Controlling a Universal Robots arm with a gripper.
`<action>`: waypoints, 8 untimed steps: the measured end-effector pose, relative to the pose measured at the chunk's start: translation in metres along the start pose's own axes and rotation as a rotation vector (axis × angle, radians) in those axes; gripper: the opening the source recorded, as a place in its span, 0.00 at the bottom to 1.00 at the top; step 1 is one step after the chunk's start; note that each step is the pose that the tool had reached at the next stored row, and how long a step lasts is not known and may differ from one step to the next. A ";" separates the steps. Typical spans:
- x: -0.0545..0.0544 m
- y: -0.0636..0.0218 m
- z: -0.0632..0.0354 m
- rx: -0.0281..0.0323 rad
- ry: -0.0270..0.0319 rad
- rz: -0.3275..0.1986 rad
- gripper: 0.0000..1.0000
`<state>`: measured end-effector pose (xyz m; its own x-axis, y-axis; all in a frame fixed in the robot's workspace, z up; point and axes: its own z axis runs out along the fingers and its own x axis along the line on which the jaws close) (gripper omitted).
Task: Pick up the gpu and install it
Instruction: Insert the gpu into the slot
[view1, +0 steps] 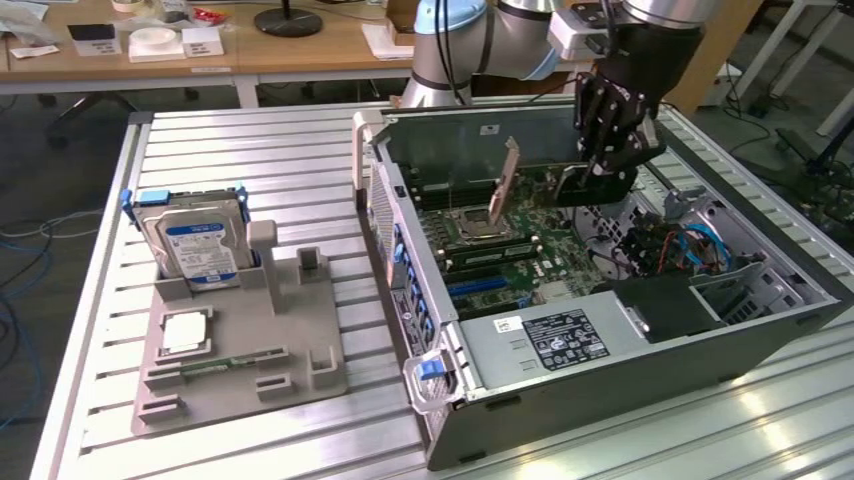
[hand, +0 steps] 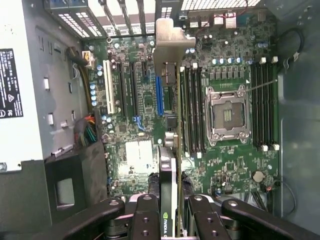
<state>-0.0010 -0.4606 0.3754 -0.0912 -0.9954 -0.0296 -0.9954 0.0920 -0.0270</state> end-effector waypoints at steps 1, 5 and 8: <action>0.000 0.0003 0.0006 0.0000 0.0000 0.000 0.27; 0.000 0.0027 0.0071 0.0001 -0.0001 0.000 0.27; 0.001 0.0051 0.0122 0.0000 0.0001 0.000 0.27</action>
<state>-0.0058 -0.4606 0.3630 -0.0911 -0.9954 -0.0295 -0.9954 0.0919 -0.0270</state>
